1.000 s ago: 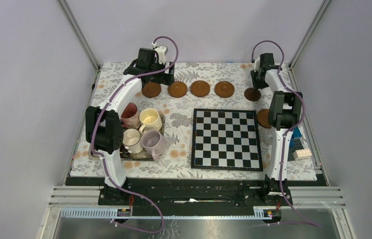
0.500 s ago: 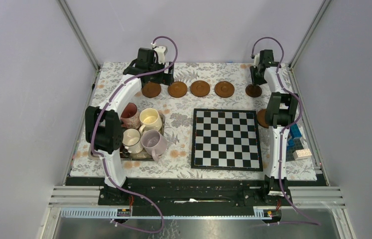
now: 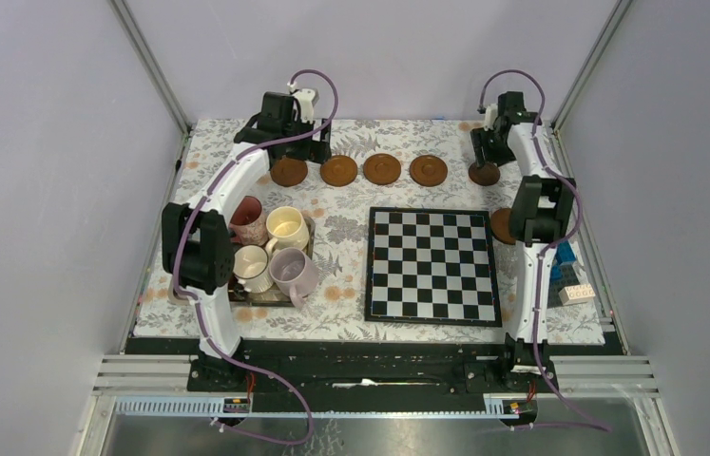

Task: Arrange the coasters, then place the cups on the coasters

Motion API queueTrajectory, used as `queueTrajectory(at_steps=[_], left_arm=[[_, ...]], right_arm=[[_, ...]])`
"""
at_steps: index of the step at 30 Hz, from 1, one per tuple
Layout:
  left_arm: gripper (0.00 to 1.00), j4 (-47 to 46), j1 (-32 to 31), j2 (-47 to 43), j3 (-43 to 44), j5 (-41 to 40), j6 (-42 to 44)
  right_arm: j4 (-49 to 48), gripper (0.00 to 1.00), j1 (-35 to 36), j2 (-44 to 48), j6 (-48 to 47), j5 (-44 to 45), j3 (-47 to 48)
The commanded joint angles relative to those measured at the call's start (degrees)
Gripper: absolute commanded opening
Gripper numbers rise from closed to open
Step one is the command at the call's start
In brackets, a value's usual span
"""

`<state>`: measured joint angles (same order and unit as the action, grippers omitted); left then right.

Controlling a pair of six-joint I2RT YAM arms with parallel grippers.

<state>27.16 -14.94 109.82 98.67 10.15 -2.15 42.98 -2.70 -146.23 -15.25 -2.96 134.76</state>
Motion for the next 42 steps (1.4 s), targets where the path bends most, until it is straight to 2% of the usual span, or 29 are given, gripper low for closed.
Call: queueTrajectory(at_steps=[1,4,9,17,26,30,42], left_arm=[[0.91,-1.75,0.35,-4.74,-1.34,1.39,-1.01],[0.91,-2.2,0.35,-5.95,-2.72,1.61,-1.01],[0.93,-2.28,0.35,-6.85,-3.87,2.28,-0.96],[0.95,-2.24,0.35,-7.65,-4.45,4.21,-1.45],[0.95,-2.02,0.35,-7.82,-4.54,3.92,-1.44],[0.99,-2.02,0.35,-7.53,-4.19,3.16,-1.74],[0.99,-2.02,0.35,-7.5,-4.23,3.38,-1.7]], right_arm=[[7.78,0.68,-1.18,15.09,-3.83,-3.89,-5.78],[9.77,0.71,-2.47,22.42,-7.51,-5.71,-14.56],[7.19,0.72,-2.88,34.03,-12.01,-4.76,-32.72],[6.39,0.69,-2.93,37.76,-14.42,-0.84,-45.59],[1.59,0.66,-2.93,35.74,-15.72,2.67,-51.9],[-1.09,0.64,-2.93,34.12,-15.22,4.81,-53.09],[-4.67,0.56,-2.97,26.46,-13.76,8.36,-48.32]])
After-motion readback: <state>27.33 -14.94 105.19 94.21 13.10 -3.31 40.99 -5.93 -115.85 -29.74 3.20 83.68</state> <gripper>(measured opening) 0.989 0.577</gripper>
